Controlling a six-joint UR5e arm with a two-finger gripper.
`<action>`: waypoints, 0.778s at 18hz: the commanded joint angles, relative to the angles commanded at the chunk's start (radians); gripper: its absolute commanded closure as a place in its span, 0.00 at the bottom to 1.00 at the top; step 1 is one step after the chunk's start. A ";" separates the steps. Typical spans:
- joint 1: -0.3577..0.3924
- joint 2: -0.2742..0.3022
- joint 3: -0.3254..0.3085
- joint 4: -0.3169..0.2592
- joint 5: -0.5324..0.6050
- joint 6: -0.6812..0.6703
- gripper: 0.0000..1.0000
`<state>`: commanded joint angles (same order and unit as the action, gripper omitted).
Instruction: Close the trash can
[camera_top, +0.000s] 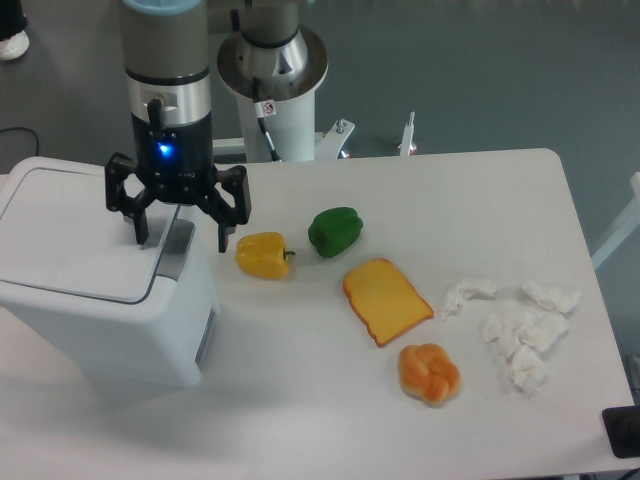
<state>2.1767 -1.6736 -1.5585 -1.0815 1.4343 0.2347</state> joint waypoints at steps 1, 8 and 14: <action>0.000 -0.003 -0.003 0.002 0.000 0.000 0.00; 0.000 -0.009 -0.006 0.003 0.002 0.000 0.00; 0.006 0.000 0.050 -0.005 -0.011 -0.015 0.00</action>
<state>2.1828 -1.6736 -1.5081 -1.0860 1.4236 0.2194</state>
